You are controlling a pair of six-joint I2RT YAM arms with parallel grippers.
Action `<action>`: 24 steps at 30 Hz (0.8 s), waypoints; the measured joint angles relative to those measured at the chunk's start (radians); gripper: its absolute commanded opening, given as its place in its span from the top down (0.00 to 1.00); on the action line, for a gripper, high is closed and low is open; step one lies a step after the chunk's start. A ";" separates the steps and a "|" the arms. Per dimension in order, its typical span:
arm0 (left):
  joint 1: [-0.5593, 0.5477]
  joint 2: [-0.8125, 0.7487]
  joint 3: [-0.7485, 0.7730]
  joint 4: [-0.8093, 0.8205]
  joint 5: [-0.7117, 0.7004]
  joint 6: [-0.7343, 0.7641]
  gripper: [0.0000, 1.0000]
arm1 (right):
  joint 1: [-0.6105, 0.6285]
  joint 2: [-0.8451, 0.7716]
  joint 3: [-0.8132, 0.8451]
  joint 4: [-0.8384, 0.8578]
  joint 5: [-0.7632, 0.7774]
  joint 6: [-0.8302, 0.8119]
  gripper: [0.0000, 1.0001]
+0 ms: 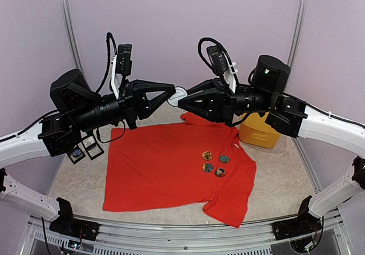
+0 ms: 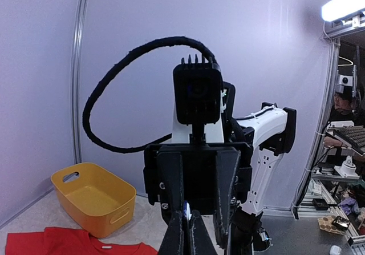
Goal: Pin the brooch onto the clothing
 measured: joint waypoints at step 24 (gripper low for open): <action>-0.015 -0.053 -0.222 0.177 -0.056 0.067 0.45 | 0.000 -0.017 -0.020 0.024 0.068 -0.050 1.00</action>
